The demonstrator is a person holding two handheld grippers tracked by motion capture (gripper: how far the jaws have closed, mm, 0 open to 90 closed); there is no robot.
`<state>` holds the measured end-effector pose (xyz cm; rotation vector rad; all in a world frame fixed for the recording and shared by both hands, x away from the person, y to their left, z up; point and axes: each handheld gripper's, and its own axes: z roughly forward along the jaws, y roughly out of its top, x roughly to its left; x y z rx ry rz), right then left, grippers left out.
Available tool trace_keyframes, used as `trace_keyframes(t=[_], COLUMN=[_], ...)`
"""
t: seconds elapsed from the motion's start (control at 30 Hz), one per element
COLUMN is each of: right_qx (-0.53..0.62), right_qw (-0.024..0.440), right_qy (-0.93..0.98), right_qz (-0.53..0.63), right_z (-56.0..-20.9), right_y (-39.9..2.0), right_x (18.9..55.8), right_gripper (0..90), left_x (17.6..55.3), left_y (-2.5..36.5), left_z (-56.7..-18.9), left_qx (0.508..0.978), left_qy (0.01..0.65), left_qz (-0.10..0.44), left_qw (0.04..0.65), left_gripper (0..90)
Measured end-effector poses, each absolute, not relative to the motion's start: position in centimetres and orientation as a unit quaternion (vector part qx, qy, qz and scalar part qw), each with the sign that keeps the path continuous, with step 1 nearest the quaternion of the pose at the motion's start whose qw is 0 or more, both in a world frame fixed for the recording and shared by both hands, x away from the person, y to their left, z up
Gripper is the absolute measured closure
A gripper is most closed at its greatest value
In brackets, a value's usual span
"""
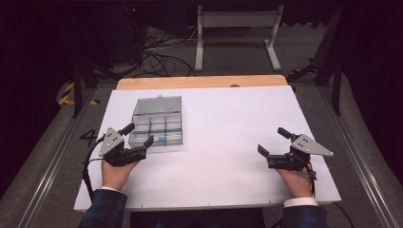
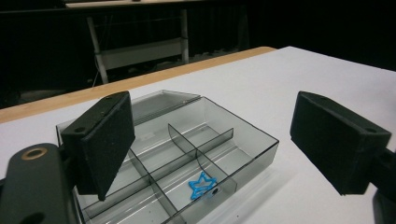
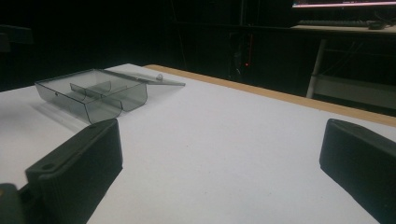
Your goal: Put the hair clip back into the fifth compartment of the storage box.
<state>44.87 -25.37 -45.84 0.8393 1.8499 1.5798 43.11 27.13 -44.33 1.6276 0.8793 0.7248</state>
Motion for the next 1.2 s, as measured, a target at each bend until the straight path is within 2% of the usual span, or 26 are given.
trace_keyframes(t=[1.2], right_qx=[0.327], right_qw=[0.286], right_qy=[0.69], right_qz=[0.579], right_z=[-46.0], right_y=[-25.8], right_x=[45.0], right_gripper=[0.0], left_x=[41.4], left_y=[28.8], left_z=[-45.2], left_qx=[0.68], left_qy=[0.364], left_qz=[0.313], left_qw=[0.554], left_gripper=[10.4])
